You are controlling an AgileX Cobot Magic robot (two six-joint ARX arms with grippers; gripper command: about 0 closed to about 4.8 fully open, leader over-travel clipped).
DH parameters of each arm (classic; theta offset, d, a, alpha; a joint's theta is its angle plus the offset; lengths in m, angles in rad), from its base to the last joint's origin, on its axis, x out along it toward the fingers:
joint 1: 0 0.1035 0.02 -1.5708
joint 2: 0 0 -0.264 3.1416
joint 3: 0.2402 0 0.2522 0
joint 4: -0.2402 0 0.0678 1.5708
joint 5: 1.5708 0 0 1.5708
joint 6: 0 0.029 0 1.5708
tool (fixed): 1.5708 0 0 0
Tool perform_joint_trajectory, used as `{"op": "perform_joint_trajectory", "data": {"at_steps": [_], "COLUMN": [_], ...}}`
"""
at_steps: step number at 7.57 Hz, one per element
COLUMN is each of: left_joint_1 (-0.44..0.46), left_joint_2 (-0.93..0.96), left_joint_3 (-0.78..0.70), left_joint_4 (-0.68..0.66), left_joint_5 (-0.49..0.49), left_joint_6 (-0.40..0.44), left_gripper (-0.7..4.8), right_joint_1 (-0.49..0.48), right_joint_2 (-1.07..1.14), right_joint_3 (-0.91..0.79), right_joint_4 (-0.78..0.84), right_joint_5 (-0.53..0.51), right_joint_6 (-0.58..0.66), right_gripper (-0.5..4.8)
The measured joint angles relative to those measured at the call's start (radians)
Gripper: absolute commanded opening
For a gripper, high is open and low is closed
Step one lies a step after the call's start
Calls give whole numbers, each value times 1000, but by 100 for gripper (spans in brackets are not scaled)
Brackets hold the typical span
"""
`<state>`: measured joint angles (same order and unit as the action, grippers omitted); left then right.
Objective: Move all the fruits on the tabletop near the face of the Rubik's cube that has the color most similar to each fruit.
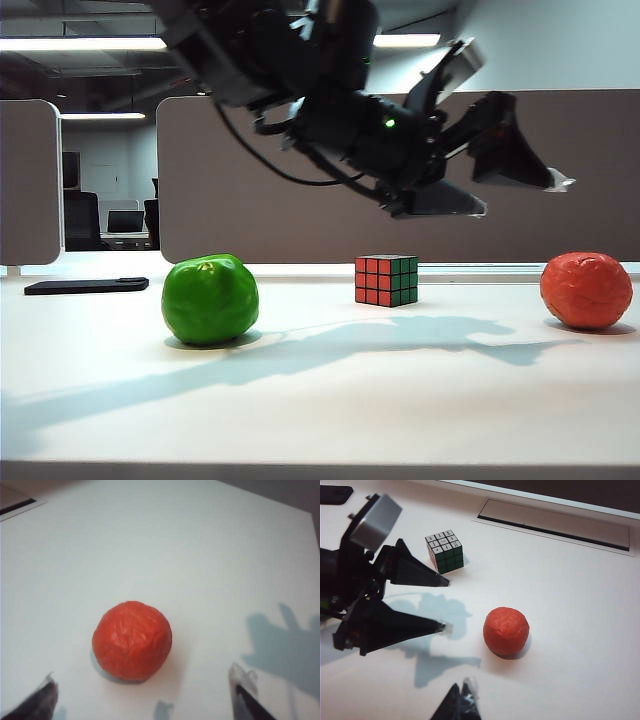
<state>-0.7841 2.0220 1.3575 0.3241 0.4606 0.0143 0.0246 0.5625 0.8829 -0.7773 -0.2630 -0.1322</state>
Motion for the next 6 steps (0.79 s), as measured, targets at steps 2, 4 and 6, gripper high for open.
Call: {"op": "perform_joint_trajectory", "data": {"at_steps": [2,4,6], "left_joint_1": [-2,-17,-34], "left_joint_2": [53,97,153], "left_joint_3": [80,127,175], "left_joint_4": [-69,-107,-113], "left_joint_5": [-9,-9,-9], "left_joint_6": [8,8,11], "left_gripper": [479,479,479], "right_joint_1": [0,0,0], "right_joint_2": [0,0,0], "right_joint_3": [0,0,0], "right_joint_4": [0,0,1], "right_joint_5": [0,0,1], "right_joint_6": [0,0,0], "right_gripper": [-1,-1,-1]}}
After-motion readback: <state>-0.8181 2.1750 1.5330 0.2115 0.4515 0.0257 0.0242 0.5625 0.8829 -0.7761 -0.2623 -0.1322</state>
